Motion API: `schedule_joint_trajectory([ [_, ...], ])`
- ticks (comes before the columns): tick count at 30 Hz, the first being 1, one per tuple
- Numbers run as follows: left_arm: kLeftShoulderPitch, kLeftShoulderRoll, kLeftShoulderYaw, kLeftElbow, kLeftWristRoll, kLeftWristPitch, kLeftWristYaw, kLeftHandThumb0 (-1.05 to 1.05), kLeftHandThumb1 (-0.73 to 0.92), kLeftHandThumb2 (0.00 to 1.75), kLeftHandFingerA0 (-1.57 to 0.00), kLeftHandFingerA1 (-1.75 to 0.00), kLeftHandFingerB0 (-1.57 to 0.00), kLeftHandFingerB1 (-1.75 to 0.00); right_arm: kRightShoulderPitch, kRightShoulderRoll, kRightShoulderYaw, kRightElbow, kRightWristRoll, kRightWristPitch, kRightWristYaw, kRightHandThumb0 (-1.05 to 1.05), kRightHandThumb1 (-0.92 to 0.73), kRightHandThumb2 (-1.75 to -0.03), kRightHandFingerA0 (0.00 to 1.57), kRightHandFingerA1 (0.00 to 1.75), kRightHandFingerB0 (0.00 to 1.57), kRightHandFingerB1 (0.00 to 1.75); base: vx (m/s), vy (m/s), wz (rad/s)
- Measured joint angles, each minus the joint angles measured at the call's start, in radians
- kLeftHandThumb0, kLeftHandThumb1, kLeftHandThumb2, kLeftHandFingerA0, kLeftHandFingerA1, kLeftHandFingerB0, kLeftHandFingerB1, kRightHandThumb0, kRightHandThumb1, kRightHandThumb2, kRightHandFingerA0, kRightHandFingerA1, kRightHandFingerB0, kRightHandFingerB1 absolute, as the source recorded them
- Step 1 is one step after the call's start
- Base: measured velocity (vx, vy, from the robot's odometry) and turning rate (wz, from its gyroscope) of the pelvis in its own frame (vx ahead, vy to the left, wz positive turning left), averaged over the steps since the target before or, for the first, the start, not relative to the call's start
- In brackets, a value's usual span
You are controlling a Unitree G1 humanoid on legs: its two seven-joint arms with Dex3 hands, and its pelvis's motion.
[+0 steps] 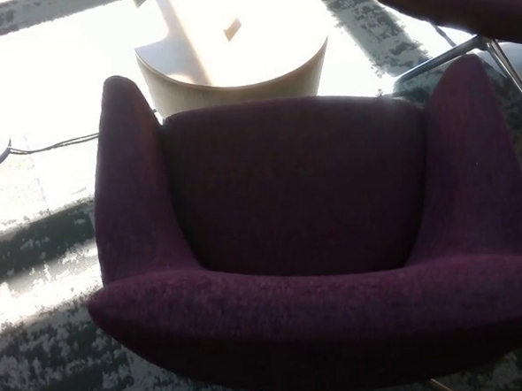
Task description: The robot stands in front of a sofa and uses its left hand to push the left side of the sofa
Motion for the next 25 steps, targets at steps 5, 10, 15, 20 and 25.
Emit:
schedule_joint_trajectory([
  [5,-0.016,0.001,-0.025,0.07,0.023,-0.011,0.029,-0.91,0.85,1.25,-0.06,-0.27,-0.06,-0.19,0.002,0.001,-0.002,0.0,0.001,0.002,-0.004,-0.47,-0.66,-0.6,0.85,0.73,0.73,0.46,0.0,0.0,0.0],
  [10,-0.03,0.006,-0.043,0.11,0.039,-0.014,0.058,-0.93,0.85,1.24,-0.04,-0.31,-0.11,-0.19,0.002,0.001,-0.003,0.0,0.002,0.008,-0.004,-0.48,-0.67,-0.6,0.84,0.75,0.73,0.46,0.0,0.0,0.0],
  [15,-0.038,0.01,-0.059,0.123,0.061,-0.016,0.088,-0.91,0.83,1.23,0.0,-0.33,-0.1,-0.21,0.0,0.002,-0.003,0.0,0.002,0.014,-0.004,-0.49,-0.67,-0.6,0.85,0.76,0.71,0.46,0.0,0.0,0.0],
  [20,-0.026,0.011,-0.06,0.129,0.066,-0.021,0.094,-0.9,0.83,1.22,-0.05,-0.33,-0.09,-0.21,0.014,0.002,0.0,-0.001,0.002,0.015,-0.007,-0.48,-0.67,-0.6,0.83,0.74,0.74,0.47,0.0,0.0,0.0],
  [25,-0.019,0.01,-0.059,0.134,0.068,-0.02,0.097,-0.92,0.85,1.23,-0.05,-0.31,-0.1,-0.19,0.015,0.002,0.0,0.002,0.002,0.013,-0.009,-0.48,-0.66,-0.6,0.83,0.74,0.74,0.47,0.0,0.0,0.0],
])
